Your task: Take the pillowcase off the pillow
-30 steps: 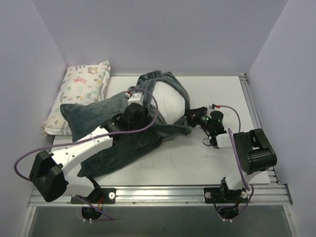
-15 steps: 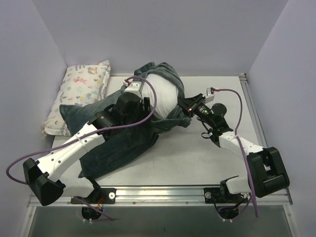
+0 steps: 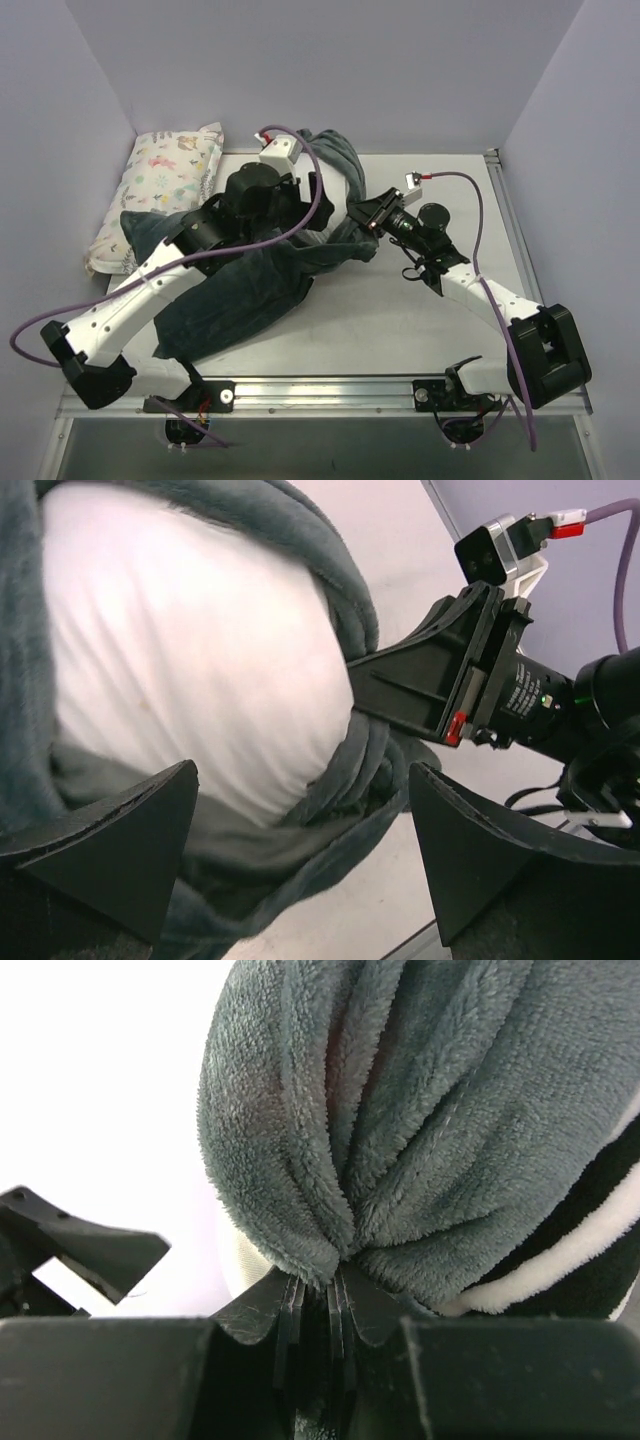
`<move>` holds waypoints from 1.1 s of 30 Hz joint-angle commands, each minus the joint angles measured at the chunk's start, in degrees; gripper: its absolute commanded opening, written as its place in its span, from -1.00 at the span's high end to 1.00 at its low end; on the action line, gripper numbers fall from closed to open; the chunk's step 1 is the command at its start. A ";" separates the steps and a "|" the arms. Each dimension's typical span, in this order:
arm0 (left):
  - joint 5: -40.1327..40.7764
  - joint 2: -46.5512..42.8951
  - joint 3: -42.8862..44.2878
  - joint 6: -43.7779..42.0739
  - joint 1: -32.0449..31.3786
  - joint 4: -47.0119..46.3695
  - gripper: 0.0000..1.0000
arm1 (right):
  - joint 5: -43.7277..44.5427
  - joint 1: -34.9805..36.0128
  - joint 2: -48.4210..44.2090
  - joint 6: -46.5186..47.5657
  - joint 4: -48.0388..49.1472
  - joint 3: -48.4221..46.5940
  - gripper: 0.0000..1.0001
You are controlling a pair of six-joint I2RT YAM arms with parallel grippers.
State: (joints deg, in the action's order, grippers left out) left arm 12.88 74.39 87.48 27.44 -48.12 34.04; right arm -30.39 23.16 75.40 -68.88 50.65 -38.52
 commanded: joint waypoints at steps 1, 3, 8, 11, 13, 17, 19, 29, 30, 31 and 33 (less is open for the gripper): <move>1.61 6.27 4.27 -2.48 -1.01 -0.29 -0.89 | -4.42 4.08 -2.01 2.17 1.12 -4.45 1.00; 2.58 8.31 5.77 -2.57 -1.01 -0.38 -0.92 | -3.98 4.88 -2.18 3.31 -0.63 -5.07 1.00; 4.16 13.58 8.49 -2.48 -1.01 -0.38 -0.95 | -3.27 6.46 -1.66 4.72 -2.40 -6.47 1.00; 9.58 14.82 8.41 -0.99 -1.01 0.50 -0.94 | -3.10 6.72 -1.92 5.16 -3.19 -6.57 1.00; 12.33 14.64 7.18 0.76 -0.66 0.50 -0.87 | -2.92 6.99 -2.18 5.77 -3.98 -6.57 1.00; 13.57 15.52 6.65 1.13 0.22 -0.47 -0.49 | -2.39 7.69 -3.14 7.62 -6.18 -6.74 1.00; 12.96 17.01 7.26 0.69 0.22 -0.38 -0.41 | -2.22 8.04 -3.41 8.41 -7.32 -6.83 1.00; 12.25 21.93 9.81 0.51 0.48 -0.21 -0.65 | -1.95 8.04 -5.52 11.05 -11.54 -7.44 1.00; 12.17 22.90 10.16 0.42 0.83 -0.03 -0.51 | -1.95 8.13 -5.52 11.14 -11.98 -7.53 1.00; 11.64 23.34 10.43 0.42 1.01 0.15 -0.12 | -1.95 8.13 -5.70 11.75 -12.85 -7.88 1.00; 10.68 24.65 11.39 0.42 1.62 0.50 0.47 | -1.86 8.31 -6.14 12.71 -14.43 -8.41 1.00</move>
State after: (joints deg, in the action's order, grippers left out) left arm 23.22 96.88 95.90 28.67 -48.27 34.24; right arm -24.73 27.86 72.53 -57.74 34.04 -42.50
